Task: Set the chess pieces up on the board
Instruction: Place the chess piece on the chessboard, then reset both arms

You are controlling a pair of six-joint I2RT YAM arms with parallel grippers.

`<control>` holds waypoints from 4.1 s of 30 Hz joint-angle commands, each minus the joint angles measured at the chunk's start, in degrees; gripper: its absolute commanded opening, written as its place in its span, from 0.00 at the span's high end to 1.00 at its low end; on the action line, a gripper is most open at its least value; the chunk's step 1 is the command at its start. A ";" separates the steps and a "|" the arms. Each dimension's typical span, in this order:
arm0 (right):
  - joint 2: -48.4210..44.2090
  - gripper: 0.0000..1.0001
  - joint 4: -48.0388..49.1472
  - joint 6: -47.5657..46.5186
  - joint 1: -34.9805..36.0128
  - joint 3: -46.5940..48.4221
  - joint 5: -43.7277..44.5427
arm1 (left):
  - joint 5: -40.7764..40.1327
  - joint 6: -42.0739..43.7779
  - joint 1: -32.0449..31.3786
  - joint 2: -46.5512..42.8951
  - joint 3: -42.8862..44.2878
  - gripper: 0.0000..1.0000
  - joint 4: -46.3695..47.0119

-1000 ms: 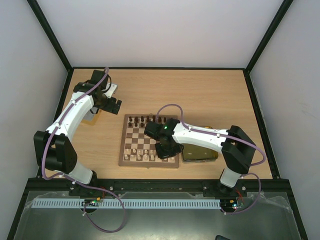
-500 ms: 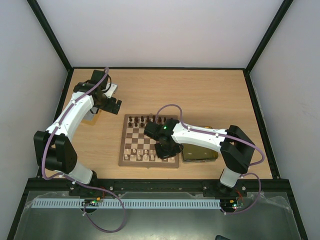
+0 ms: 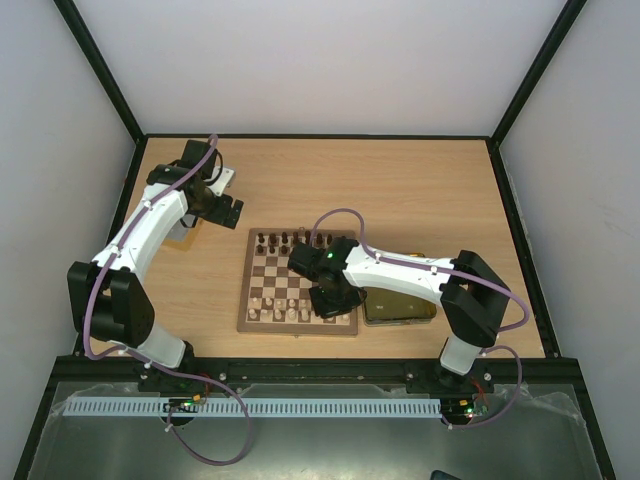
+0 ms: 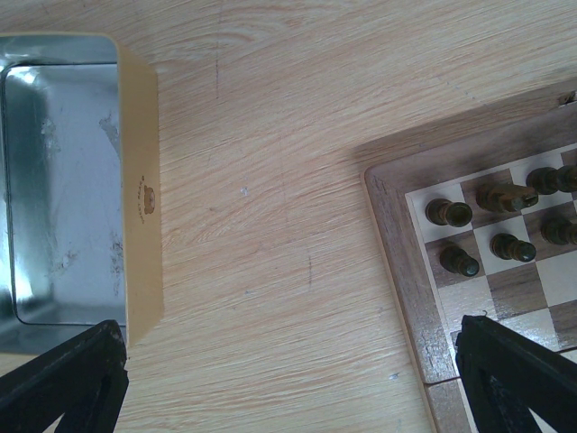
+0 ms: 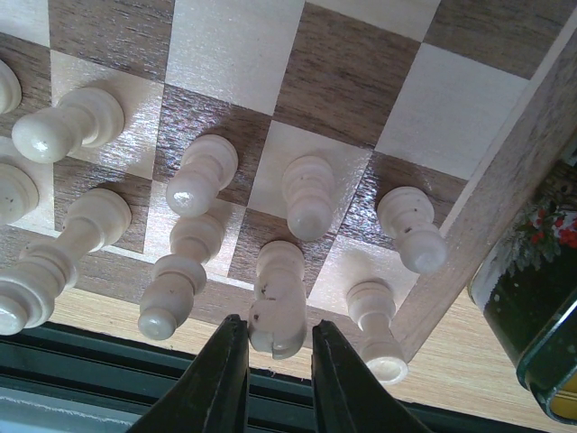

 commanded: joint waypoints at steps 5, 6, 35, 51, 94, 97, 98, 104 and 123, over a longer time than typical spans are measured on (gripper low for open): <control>-0.22 0.81 -0.34 0.08 0.36 0.16 0.58 | -0.28 -0.33 0.22 -0.45 0.29 0.01 -0.51; -0.26 0.81 -0.26 0.15 0.36 0.10 0.59 | -0.26 -0.33 0.22 -0.39 0.28 0.01 -0.54; -1.39 0.77 0.00 0.90 0.39 0.89 1.32 | 0.01 -0.32 0.22 -0.19 0.53 0.01 -0.60; -1.76 0.77 -1.11 0.61 0.41 2.71 3.40 | -0.08 -0.33 0.17 0.28 0.80 0.01 -0.70; -32.25 0.18 -5.45 -7.41 -36.03 -0.99 12.41 | 2.21 8.58 6.95 -11.04 -8.25 0.01 -5.43; -35.10 0.17 -4.72 -7.57 -36.03 -4.60 10.65 | 6.15 9.06 7.83 -12.82 -8.16 0.01 -7.50; -35.92 0.16 -4.97 -7.60 -36.03 -5.44 10.13 | 8.24 9.71 7.84 -13.11 -7.76 0.01 -8.82; -43.12 0.14 -4.15 -10.81 -36.03 -13.21 0.17 | 14.64 12.42 6.39 -14.68 -6.03 0.01 -12.26; -52.46 0.12 -9.05 -8.26 -36.03 -18.90 3.56 | 10.42 9.47 1.98 -20.68 -8.37 0.01 -12.26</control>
